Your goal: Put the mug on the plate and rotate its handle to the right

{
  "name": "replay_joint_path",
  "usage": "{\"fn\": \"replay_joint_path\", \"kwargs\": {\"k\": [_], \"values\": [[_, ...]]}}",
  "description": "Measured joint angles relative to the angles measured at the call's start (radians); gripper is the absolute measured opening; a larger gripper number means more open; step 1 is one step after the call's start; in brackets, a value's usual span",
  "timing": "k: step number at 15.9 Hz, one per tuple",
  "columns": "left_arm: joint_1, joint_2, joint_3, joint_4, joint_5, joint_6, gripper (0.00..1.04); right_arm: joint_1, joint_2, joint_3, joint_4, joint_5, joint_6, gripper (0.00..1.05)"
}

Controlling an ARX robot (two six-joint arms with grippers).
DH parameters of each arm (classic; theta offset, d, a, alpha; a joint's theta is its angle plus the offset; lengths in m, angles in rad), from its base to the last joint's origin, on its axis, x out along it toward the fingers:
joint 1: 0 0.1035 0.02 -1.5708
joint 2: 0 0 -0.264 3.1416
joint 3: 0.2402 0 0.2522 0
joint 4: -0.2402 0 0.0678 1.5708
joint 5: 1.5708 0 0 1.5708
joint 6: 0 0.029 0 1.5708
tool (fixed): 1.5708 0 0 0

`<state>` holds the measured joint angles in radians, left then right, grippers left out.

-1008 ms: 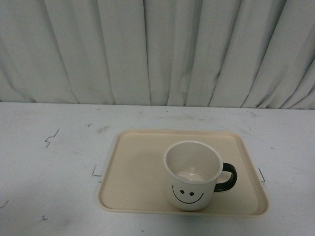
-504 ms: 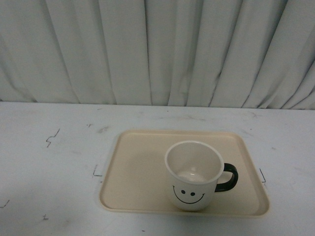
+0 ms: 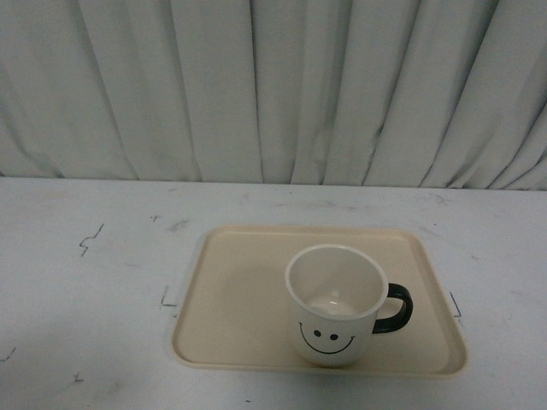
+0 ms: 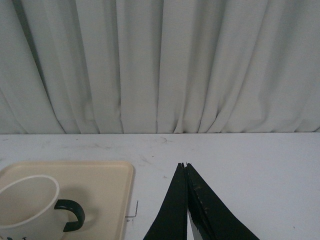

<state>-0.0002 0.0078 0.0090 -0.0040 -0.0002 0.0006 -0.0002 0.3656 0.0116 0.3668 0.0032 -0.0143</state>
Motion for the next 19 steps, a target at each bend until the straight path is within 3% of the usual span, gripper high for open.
{"fn": "replay_joint_path", "kwargs": {"k": [10, 12, 15, 19], "values": [[0.000, 0.000, 0.000, 0.000, 0.000, 0.000, 0.98, 0.000, -0.198, 0.000, -0.200, 0.000, 0.000, 0.02], [0.000, 0.000, 0.000, 0.000, -0.002, 0.000, 0.98, 0.000, -0.347, 0.000, -0.373, -0.003, 0.000, 0.02], [0.000, 0.000, 0.000, 0.000, 0.000, 0.000, 0.98, 0.000, -0.360, 0.000, -0.373, -0.003, 0.000, 0.02], [0.000, 0.000, 0.000, 0.000, 0.000, 0.000, 0.98, 0.000, -0.362, 0.000, -0.371, -0.003, 0.000, 0.51]]}}
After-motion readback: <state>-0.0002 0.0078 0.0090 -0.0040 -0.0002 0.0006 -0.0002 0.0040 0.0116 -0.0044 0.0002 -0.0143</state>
